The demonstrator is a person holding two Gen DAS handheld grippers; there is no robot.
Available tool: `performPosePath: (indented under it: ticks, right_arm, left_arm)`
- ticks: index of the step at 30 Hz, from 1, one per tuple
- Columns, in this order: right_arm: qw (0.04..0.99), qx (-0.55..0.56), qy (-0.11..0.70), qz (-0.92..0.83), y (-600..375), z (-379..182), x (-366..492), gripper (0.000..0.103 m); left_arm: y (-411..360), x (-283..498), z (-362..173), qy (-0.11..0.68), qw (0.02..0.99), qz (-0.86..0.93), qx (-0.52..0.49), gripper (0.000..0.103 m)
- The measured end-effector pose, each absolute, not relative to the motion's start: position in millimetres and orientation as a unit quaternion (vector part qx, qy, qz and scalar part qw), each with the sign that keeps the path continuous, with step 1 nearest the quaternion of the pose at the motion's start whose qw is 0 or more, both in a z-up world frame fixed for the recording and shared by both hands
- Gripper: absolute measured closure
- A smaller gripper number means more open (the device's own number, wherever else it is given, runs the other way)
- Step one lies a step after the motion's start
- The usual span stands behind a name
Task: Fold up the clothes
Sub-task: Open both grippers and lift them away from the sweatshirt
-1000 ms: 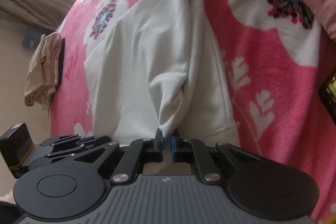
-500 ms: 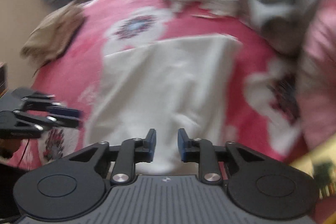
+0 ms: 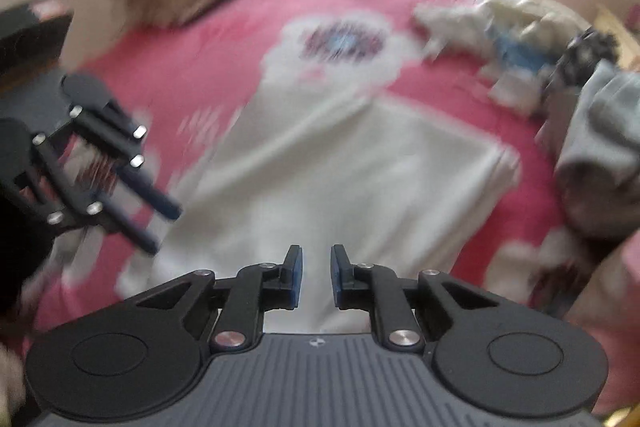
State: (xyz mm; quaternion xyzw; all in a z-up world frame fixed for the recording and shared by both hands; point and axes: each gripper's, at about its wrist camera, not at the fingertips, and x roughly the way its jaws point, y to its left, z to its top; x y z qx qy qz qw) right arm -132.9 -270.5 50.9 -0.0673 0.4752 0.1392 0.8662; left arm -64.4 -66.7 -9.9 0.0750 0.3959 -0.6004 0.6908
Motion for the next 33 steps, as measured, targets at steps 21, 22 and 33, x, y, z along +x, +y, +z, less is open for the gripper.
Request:
performPosePath:
  ticks: [21, 22, 33]
  right_arm:
    - [0.895, 0.001, 0.445, -0.041, -339, -33, -32, 0.092]
    - [0.892, 0.027, 0.448, -0.053, -350, -43, -37, 0.096]
    - [0.919, 0.072, 0.388, -0.014, -352, -14, -3, 0.092]
  left_arm:
    - [-85, 42, -65, 0.405, 0.801, -0.437, 0.054, 0.08]
    - [-80, 44, -72, 0.407, 0.8, -0.438, 0.045, 0.08]
    - [-75, 57, -43, 0.343, 0.812, -0.47, 0.037, 0.072]
